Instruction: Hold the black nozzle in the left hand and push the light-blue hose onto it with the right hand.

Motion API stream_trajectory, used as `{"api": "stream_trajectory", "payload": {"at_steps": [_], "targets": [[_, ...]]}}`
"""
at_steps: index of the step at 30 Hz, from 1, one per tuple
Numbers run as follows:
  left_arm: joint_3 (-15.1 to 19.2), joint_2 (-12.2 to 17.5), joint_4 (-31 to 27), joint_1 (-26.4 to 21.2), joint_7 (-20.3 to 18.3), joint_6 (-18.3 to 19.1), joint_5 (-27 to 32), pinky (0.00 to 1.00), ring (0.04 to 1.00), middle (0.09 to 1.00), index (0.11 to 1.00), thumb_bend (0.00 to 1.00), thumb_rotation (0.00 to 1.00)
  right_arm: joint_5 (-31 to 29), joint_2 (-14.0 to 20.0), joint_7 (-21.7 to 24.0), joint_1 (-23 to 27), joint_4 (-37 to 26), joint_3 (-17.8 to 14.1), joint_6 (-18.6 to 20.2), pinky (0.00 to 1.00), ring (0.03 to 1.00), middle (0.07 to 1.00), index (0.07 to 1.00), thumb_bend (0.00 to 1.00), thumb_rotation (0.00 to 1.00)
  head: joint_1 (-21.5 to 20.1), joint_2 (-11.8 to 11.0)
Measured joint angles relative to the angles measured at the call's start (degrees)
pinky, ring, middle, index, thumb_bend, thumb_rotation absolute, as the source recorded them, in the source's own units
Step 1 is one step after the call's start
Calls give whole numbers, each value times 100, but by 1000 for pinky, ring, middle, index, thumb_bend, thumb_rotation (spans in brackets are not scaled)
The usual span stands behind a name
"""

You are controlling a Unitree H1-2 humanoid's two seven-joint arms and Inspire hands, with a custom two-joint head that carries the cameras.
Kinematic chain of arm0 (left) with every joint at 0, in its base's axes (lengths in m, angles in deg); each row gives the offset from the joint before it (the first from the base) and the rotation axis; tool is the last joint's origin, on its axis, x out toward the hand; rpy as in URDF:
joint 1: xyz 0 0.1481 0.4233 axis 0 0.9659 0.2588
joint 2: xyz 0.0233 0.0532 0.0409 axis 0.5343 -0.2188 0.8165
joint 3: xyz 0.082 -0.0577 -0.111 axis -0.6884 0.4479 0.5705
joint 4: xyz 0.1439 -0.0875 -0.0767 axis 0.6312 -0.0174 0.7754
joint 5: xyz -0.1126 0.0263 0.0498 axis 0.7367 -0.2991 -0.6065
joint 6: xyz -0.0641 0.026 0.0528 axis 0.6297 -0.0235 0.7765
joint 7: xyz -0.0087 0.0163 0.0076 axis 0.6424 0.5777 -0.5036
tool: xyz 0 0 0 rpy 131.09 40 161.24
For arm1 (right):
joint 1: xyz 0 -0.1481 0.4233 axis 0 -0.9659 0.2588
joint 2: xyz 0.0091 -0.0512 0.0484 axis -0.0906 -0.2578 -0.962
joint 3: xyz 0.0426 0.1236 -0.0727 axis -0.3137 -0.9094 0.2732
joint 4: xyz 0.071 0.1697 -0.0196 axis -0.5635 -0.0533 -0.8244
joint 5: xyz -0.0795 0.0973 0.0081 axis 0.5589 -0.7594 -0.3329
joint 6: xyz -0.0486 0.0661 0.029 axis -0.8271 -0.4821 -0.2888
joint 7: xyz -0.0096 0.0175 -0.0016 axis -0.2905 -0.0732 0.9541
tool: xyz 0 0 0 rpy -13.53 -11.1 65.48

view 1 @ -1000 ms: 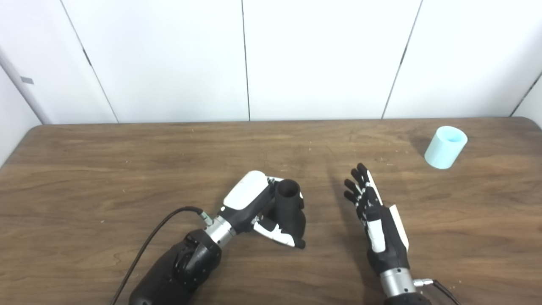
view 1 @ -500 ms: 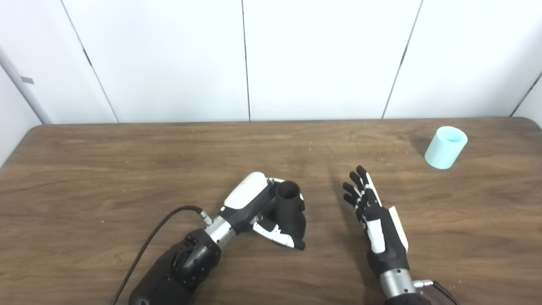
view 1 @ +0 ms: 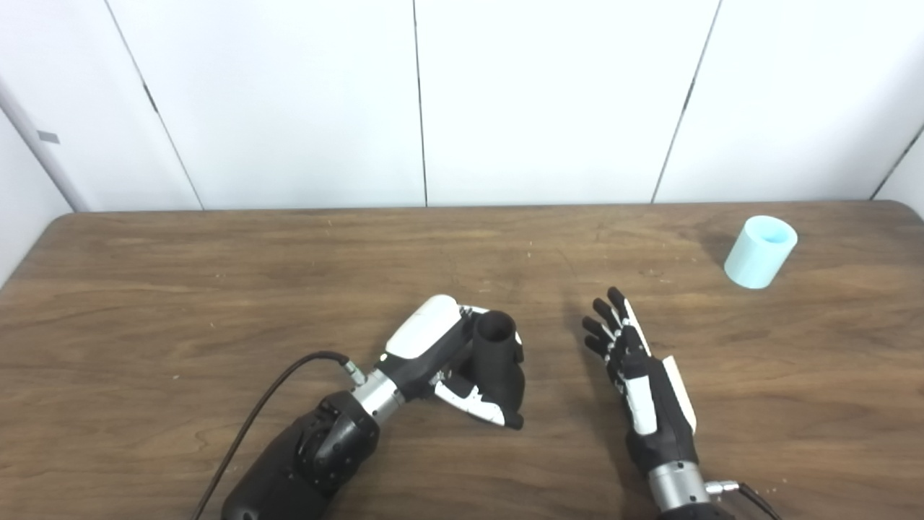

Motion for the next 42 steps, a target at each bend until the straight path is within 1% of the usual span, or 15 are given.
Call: {"api": "stream_trajectory", "payload": {"at_steps": [5,9,13,16,19,23,24,26,27,30,33,36,38,40,42], "targets": [[-39,-4,19,-21,73,-9,-75,467,482,386,360,752,292,-101,71,22,-17,-149,-51,188,882,889,904,946,725,1000,44,-9],[-52,-5,31,-30,91,-9,-78,466,482,394,366,754,295,-333,316,93,116,-779,-262,806,778,778,798,833,717,969,35,-18],[-53,-5,45,-33,110,-12,-80,466,483,395,362,757,300,-349,678,95,568,-1292,-457,1270,678,697,716,789,694,892,26,-44],[-58,-12,51,-41,113,-12,-83,465,485,395,363,757,300,146,1027,114,1020,-1345,-451,1287,620,660,683,769,754,807,26,-44],[-67,-19,50,-48,111,-10,-87,465,486,395,365,757,300,893,1662,175,1612,-1252,-440,1282,581,654,683,762,807,714,18,-53],[-66,-19,50,-48,113,-11,-87,465,484,390,361,758,300,2101,2761,256,2348,-665,-381,1287,677,761,794,797,885,591,18,-44],[-65,-19,50,-48,114,-12,-86,465,483,386,360,758,299,2343,2972,296,2472,-538,-355,1322,722,792,814,801,918,524,18,-44],[-64,-19,50,-48,128,-12,-86,465,482,384,359,758,299,2776,3289,430,2695,-336,-275,1475,773,828,840,814,948,492,35,-35],[-64,-19,50,-47,136,-12,-86,465,482,383,359,758,299,2964,3378,502,2789,-258,-214,1583,847,868,870,834,979,458,35,-35],[-68,-24,51,-50,138,-9,-89,465,482,383,357,758,299,3347,3510,826,3011,-49,9,1874,926,918,920,857,999,433,35,-35],[-71,-29,50,-54,136,-7,-92,463,482,384,355,758,298,3438,3562,1128,3224,241,76,2097,978,955,964,868,1000,399,53,-35],[-72,-36,50,-57,138,-8,-92,463,483,385,354,758,297,3381,3637,1204,3469,703,14,2150,977,969,976,872,1000,361,62,-26],[-73,-37,49,-59,138,-7,-92,463,483,384,353,758,297,3462,3783,1302,3624,927,64,2206,920,961,981,872,1000,365,62,-35],[-73,-37,50,-60,138,-7,-93,463,483,384,353,758,297,3712,4011,1616,3801,1092,253,2442,912,947,953,858,1000,387,62,-35],[-73,-36,50,-58,140,-7,-93,462,483,384,353,758,297,3947,4102,1990,3999,1233,272,2636,926,938,925,842,1000,403,44,-44]]}}
